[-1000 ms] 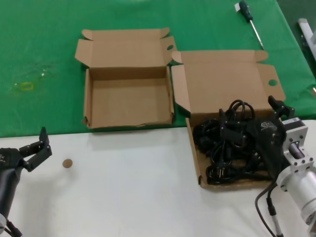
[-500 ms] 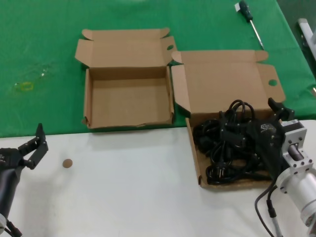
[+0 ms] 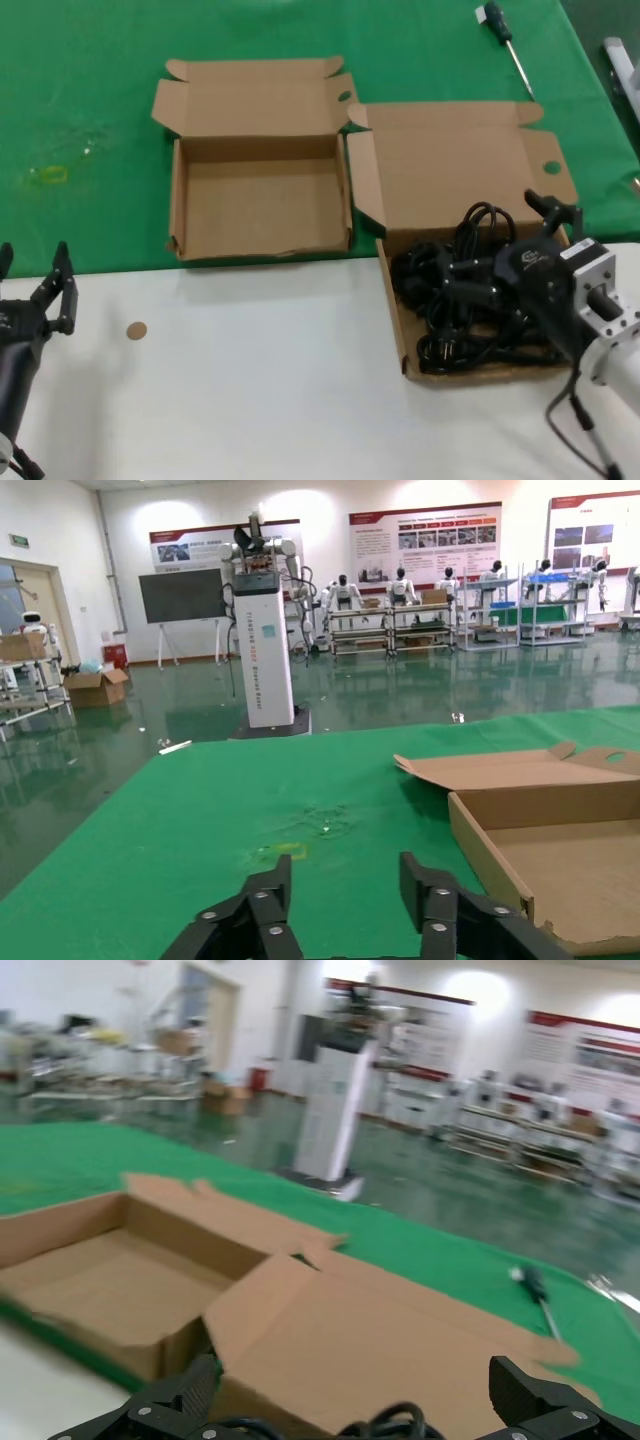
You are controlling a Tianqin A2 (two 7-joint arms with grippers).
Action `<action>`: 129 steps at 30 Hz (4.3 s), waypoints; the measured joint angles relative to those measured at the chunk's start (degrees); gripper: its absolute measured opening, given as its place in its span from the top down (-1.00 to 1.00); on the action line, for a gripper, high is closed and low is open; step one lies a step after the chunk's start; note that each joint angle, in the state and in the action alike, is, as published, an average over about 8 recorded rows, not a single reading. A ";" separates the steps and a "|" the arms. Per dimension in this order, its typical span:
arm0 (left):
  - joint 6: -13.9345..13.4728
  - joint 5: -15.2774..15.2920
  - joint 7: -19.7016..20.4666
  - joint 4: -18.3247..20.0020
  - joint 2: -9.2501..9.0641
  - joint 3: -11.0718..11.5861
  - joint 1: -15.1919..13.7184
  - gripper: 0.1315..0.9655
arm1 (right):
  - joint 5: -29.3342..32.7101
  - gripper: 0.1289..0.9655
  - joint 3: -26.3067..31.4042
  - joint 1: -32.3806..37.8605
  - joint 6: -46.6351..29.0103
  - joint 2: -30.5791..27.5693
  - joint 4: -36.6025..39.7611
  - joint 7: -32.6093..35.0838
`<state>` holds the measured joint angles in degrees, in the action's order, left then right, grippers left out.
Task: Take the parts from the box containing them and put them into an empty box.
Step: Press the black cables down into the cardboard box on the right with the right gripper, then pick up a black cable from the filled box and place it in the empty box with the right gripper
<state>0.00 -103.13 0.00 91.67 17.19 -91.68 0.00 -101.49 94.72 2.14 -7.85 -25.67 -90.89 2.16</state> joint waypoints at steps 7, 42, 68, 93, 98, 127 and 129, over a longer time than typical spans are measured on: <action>0.00 0.00 0.00 0.00 0.00 0.00 0.00 0.44 | -1.85 -1.00 -1.04 1.20 -13.33 -8.55 -1.65 6.36; 0.00 0.01 0.01 0.00 0.00 0.00 0.00 0.95 | 4.00 -1.00 9.38 30.13 -53.30 -23.30 16.06 57.68; 0.00 0.01 0.02 0.00 0.00 0.00 0.00 0.95 | 5.55 -0.65 12.41 33.25 -54.20 -19.71 23.89 65.90; 0.00 0.02 0.02 0.00 0.00 0.00 0.00 0.95 | 6.78 0.64 14.00 34.19 -53.79 -17.92 28.95 67.76; 0.00 0.02 0.02 0.00 0.00 0.00 0.00 0.95 | 6.88 0.66 13.95 34.73 -53.56 -17.78 29.48 67.66; 0.00 0.02 0.02 0.00 0.00 0.00 0.00 0.95 | 6.47 0.89 11.16 29.90 -49.30 -24.92 10.83 36.64; 0.00 0.02 0.02 0.00 0.00 0.00 0.00 0.95 | 7.02 0.89 11.67 30.35 -48.83 -24.42 10.01 33.01</action>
<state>0.00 -103.11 0.02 91.67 17.19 -91.68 0.00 -94.47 106.39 32.49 -56.68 -50.09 -80.88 35.16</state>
